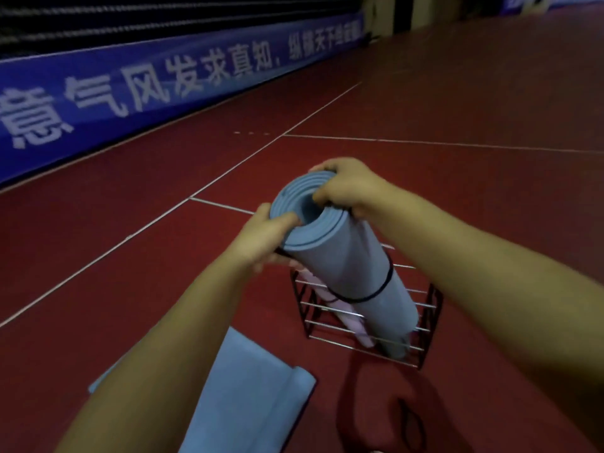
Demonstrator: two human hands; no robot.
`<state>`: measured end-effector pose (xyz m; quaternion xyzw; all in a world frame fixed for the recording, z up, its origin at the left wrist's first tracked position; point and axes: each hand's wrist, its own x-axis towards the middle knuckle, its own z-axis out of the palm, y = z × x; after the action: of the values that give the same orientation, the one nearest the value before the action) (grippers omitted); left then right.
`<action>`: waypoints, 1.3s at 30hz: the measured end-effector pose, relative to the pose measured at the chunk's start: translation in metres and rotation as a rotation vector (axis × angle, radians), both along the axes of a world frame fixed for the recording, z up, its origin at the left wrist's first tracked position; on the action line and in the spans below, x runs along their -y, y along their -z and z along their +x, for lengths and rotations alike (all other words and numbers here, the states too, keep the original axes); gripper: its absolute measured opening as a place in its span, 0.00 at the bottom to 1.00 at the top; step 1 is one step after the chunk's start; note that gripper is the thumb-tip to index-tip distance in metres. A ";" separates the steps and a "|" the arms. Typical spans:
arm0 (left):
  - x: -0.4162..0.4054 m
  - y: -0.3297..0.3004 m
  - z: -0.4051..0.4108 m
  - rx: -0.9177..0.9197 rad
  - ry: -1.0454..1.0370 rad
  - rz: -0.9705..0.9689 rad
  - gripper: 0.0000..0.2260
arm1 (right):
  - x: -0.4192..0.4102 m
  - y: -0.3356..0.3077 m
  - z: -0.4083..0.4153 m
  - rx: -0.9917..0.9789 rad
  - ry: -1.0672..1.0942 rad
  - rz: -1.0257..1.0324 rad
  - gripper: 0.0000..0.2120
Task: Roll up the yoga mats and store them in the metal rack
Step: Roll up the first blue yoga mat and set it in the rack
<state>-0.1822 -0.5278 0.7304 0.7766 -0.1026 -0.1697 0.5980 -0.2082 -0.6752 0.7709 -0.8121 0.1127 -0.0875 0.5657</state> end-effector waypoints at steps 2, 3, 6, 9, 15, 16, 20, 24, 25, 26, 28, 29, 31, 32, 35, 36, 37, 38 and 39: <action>0.025 -0.014 0.007 0.027 0.027 -0.057 0.14 | 0.024 -0.022 -0.002 0.030 0.029 -0.037 0.17; 0.036 -0.020 0.012 0.039 0.037 -0.076 0.14 | 0.035 -0.030 0.000 0.042 0.041 -0.044 0.17; 0.071 -0.028 0.034 0.037 0.068 -0.115 0.13 | 0.069 -0.041 0.013 0.080 0.066 -0.054 0.17; 0.107 -0.022 0.060 0.003 0.086 -0.116 0.11 | 0.104 -0.033 0.037 0.074 0.086 -0.053 0.18; 0.178 0.013 0.120 -0.029 0.076 -0.046 0.12 | 0.177 0.012 0.098 0.044 0.139 0.009 0.19; 0.187 0.020 0.129 -0.035 0.075 -0.033 0.12 | 0.187 0.020 0.107 0.032 0.141 0.022 0.18; 0.217 0.047 0.162 -0.089 0.085 0.003 0.10 | 0.219 0.050 0.139 -0.009 0.133 0.072 0.17; 0.236 0.074 0.186 -0.154 0.081 0.029 0.08 | 0.239 0.080 0.167 -0.052 0.130 0.089 0.17; 0.240 0.081 0.191 -0.171 0.078 0.030 0.09 | 0.244 0.089 0.174 -0.064 0.130 0.084 0.17; 0.244 0.088 0.197 -0.188 0.076 0.031 0.10 | 0.248 0.097 0.181 -0.076 0.129 0.077 0.17; 0.252 0.102 0.205 -0.214 0.083 0.042 0.09 | 0.257 0.113 0.192 -0.109 0.126 0.068 0.17; 0.255 0.110 0.209 -0.230 0.089 0.046 0.08 | 0.261 0.121 0.196 -0.126 0.122 0.066 0.17; 0.262 0.127 0.215 -0.281 0.097 0.049 0.08 | 0.269 0.140 0.204 -0.158 0.106 0.064 0.17; 0.264 0.136 0.218 -0.310 0.096 0.054 0.10 | 0.272 0.150 0.208 -0.168 0.099 0.064 0.17; 0.273 0.166 0.227 -0.388 0.073 0.073 0.12 | 0.281 0.183 0.219 -0.190 0.092 0.060 0.18; 0.276 0.176 0.231 -0.408 0.062 0.075 0.12 | 0.284 0.194 0.223 -0.203 0.091 0.065 0.18; 0.279 0.188 0.235 -0.424 0.051 0.077 0.11 | 0.287 0.205 0.227 -0.221 0.089 0.073 0.19; 0.281 0.197 0.238 -0.440 0.042 0.073 0.11 | 0.290 0.217 0.232 -0.240 0.085 0.084 0.20; 0.284 0.208 0.241 -0.454 0.038 0.074 0.11 | 0.293 0.228 0.237 -0.259 0.077 0.092 0.20</action>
<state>0.0591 -0.8115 0.5222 0.7378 0.0263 -0.3552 0.5734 0.0289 -0.9679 0.5424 -0.7848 0.2198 0.0014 0.5794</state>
